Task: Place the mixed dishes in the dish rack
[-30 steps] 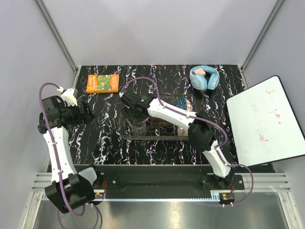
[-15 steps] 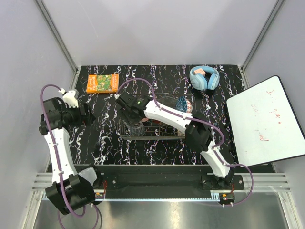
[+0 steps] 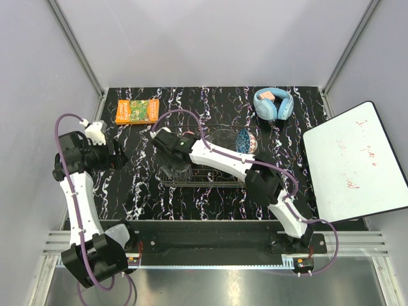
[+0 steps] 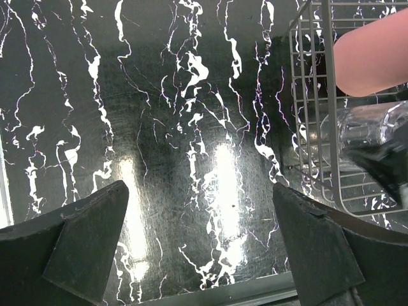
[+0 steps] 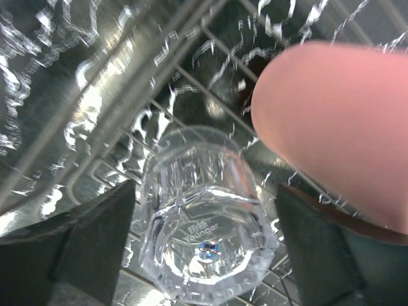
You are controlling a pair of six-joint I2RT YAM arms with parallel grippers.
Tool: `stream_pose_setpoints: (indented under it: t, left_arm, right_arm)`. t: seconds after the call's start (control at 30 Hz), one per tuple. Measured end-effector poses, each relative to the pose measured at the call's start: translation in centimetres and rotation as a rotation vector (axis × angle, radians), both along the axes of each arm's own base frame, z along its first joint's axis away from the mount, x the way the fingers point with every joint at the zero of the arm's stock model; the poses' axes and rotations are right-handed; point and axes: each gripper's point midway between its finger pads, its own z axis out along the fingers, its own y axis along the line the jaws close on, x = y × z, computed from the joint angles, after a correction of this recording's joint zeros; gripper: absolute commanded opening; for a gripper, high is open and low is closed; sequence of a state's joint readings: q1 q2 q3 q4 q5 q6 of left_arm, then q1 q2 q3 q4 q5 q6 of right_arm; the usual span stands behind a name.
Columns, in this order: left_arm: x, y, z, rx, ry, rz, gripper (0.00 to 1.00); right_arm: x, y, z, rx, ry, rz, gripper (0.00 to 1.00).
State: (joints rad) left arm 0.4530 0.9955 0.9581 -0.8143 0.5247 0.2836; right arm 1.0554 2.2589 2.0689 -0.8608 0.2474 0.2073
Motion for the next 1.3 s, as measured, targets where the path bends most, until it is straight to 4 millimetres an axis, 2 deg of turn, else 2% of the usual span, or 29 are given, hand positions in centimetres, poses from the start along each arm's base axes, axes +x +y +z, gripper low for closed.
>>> stream_pose_setpoints:
  t: [0.17,0.37,0.5,0.7,0.87,0.93,1.03,1.17,1.3]
  left_arm:
    - [0.0,-0.1,0.2,0.003,-0.011,-0.007,0.99]
    - [-0.1,-0.2,0.4,0.005,-0.017,-0.013,0.99]
    - [0.0,-0.2,0.4,0.008,-0.020,-0.019,0.99]
    - [-0.1,-0.4,0.6,0.006,-0.030,-0.028,0.99]
    - [-0.1,-0.4,0.7,0.016,-0.038,-0.034,0.99]
    - [-0.2,-0.4,0.7,0.023,-0.033,-0.034,0.99]
    - [-0.1,-1.1,0.4,0.048,-0.018,-0.059,0.99]
    - [0.0,-3.6,0.2,0.072,-0.006,-0.139,0.99]
    - [0.0,-5.1,0.3,0.091,0.003,-0.175,0.99]
  right_arm:
    - [-0.7,-1.0,-1.6,-0.063,0.003,0.007,1.00]
    - [-0.9,-1.5,-1.1,-0.070,-0.017,-0.001,1.00]
    - [-1.8,-1.3,1.0,-0.039,-0.034,0.011,1.00]
    - [-3.2,-0.9,5.8,0.045,-0.079,0.033,1.00]
    - [-3.3,-2.0,9.1,0.076,-0.129,0.016,1.00]
    - [-3.3,-3.0,10.5,0.087,-0.157,0.001,1.00]
    - [-3.6,-5.9,13.2,0.098,-0.217,-0.036,1.00]
    - [-4.4,-11.0,16.3,0.119,-0.290,-0.097,1.00]
    - [-5.4,-16.4,17.8,0.168,-0.306,-0.176,1.00]
